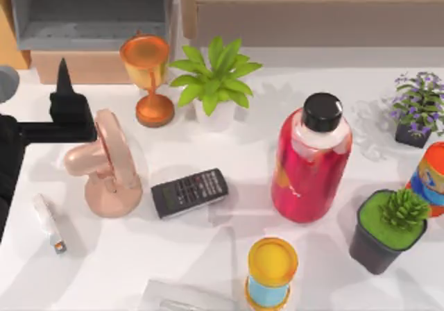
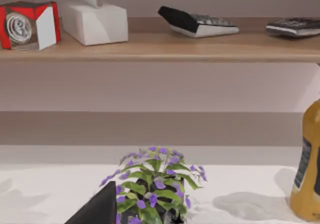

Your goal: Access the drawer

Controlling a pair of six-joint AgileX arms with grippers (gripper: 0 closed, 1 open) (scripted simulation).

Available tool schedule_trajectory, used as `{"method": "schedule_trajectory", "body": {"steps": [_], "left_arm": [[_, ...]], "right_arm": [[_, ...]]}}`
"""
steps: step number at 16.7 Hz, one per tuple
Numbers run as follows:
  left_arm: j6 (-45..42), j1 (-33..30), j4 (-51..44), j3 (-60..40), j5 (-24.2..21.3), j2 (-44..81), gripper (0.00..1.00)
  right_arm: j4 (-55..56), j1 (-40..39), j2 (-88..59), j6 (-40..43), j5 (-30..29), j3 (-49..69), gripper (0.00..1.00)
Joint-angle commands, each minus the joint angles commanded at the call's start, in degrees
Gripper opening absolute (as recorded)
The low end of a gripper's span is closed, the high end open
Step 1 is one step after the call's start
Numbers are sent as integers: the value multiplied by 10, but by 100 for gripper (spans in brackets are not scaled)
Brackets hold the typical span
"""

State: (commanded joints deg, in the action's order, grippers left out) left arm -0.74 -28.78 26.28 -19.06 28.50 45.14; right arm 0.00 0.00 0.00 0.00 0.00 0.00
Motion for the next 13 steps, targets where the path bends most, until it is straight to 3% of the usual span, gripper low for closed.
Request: {"method": "schedule_trajectory", "body": {"steps": [7, 10, 13], "left_arm": [[-7, 4, 7, -6, -2, 10, 100], [-62, 58, 41, -42, -41, 65, 100], [-172, 149, 97, -104, -110, 172, 100]], "right_arm": [[0, 0, 0, 0, 0, 0, 100], [0, 0, 0, 0, 0, 0, 100], [0, 0, 0, 0, 0, 0, 100]]}}
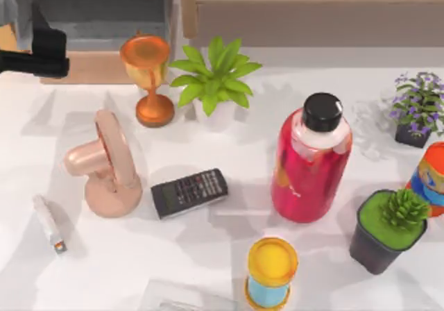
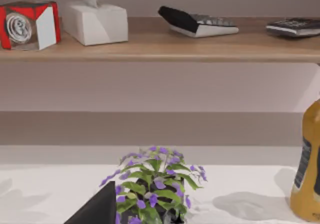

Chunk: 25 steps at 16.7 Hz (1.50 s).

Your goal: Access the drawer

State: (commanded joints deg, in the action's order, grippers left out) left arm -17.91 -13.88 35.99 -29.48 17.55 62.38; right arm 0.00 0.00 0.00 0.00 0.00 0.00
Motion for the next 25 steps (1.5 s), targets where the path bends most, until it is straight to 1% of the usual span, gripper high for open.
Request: {"method": "schedule_trajectory", "body": {"steps": [2, 5, 8, 11, 14, 16, 18, 23, 25], "left_arm": [[-103, 70, 45, -49, -57, 95, 100], [-282, 174, 115, -126, -150, 253, 100], [-456, 262, 183, -199, -246, 410, 100], [-597, 323, 243, -262, -333, 543, 100], [-688, 361, 288, -309, -402, 636, 100], [-719, 375, 306, -328, -431, 671, 100], [-729, 379, 313, -335, -442, 683, 100], [-728, 376, 311, -335, -440, 682, 100], [-729, 374, 304, -352, -437, 690, 100]], "right_arm": [[0, 0, 0, 0, 0, 0, 100], [0, 0, 0, 0, 0, 0, 100], [0, 0, 0, 0, 0, 0, 100], [0, 0, 0, 0, 0, 0, 100], [0, 0, 0, 0, 0, 0, 100], [0, 0, 0, 0, 0, 0, 100], [0, 0, 0, 0, 0, 0, 100], [0, 0, 0, 0, 0, 0, 100], [0, 0, 0, 0, 0, 0, 100]]}}
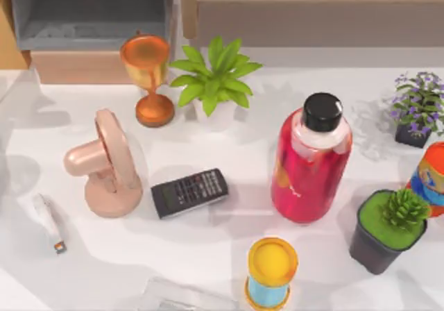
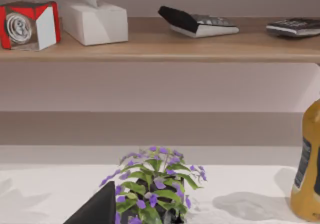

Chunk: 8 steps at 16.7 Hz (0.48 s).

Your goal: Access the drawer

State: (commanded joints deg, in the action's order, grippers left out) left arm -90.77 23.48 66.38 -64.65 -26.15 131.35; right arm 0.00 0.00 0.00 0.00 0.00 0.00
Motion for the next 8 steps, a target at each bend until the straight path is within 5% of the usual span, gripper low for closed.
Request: {"method": "schedule_trajectory", "body": {"steps": [8], "left_arm": [[0, -9, -25, -49, 9, 24, 100]], "right_arm": [[0, 0, 0, 0, 0, 0, 100]]}}
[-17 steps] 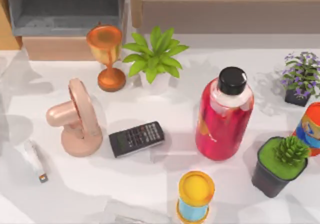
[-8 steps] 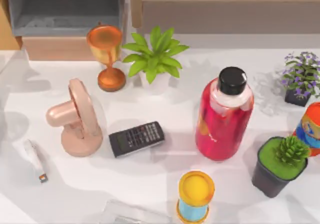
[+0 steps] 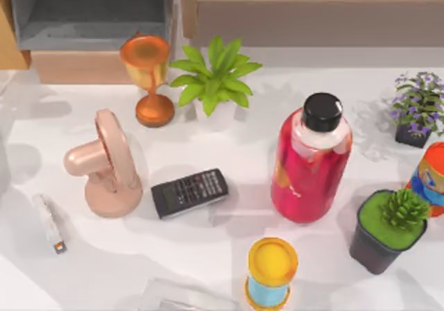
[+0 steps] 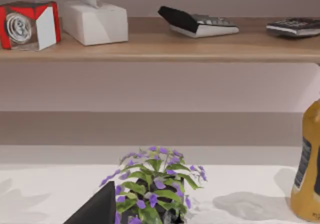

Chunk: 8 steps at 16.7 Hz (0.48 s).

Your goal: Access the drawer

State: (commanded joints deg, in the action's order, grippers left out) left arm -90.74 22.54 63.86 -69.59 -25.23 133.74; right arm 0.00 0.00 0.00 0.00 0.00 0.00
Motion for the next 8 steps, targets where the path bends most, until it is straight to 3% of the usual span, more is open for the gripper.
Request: {"method": "schedule_trajectory", "body": {"steps": [8], "left_arm": [[0, 0, 0, 0, 0, 0, 40]], "right_arm": [[0, 0, 0, 0, 0, 0, 100]]}}
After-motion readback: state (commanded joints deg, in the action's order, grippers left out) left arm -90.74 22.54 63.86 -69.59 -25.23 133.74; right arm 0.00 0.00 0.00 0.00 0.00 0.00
